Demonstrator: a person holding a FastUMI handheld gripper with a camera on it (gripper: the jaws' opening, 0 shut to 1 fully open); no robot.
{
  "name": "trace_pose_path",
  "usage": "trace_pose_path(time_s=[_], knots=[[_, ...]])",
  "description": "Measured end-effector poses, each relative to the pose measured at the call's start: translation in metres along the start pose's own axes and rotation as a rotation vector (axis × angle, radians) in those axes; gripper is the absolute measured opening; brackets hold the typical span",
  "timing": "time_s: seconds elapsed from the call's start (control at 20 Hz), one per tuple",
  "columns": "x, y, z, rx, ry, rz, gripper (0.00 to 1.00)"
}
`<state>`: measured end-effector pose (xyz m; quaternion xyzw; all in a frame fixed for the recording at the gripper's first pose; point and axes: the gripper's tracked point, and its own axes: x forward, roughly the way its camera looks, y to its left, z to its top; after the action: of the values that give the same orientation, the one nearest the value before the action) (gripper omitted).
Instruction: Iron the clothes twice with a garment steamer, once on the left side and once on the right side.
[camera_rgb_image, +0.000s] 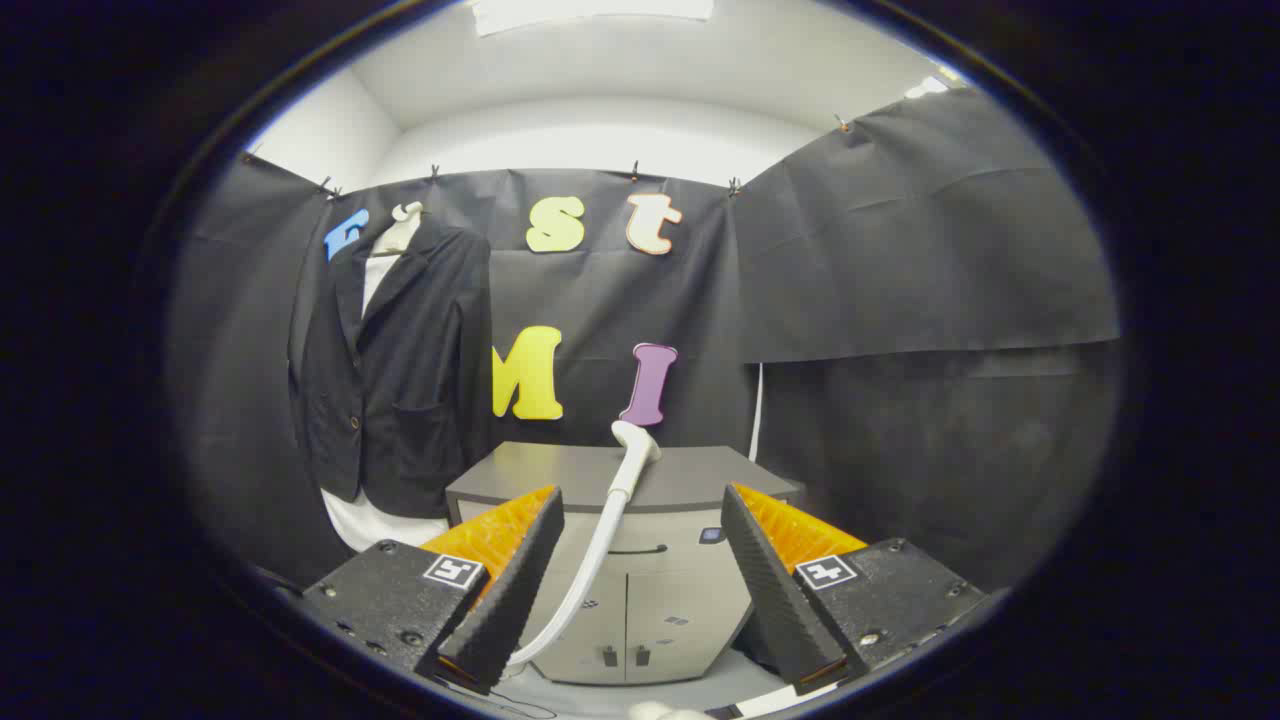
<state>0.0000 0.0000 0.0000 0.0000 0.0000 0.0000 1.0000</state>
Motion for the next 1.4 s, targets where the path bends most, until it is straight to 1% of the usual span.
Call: trace_pose_path(time_s=[0.4, 0.75, 0.85, 0.95, 1.1, 1.25, 1.4], knots=[[-0.005, 0.003, -0.003, -0.006, 0.018, -0.014, 0.99], [0.002, 0.001, 0.004, -0.014, 0.025, -0.041, 0.99], [0.008, 0.001, 0.012, 0.017, 0.023, -0.043, 0.99], [0.021, -0.001, 0.017, 0.026, 0.030, -0.055, 0.98], [0.049, -0.004, 0.032, 0.001, 0.014, -0.061, 0.98], [0.089, -0.006, 0.046, -0.033, -0.010, -0.057, 0.99], [0.135, -0.004, 0.044, -0.022, 0.010, -0.022, 0.99]])
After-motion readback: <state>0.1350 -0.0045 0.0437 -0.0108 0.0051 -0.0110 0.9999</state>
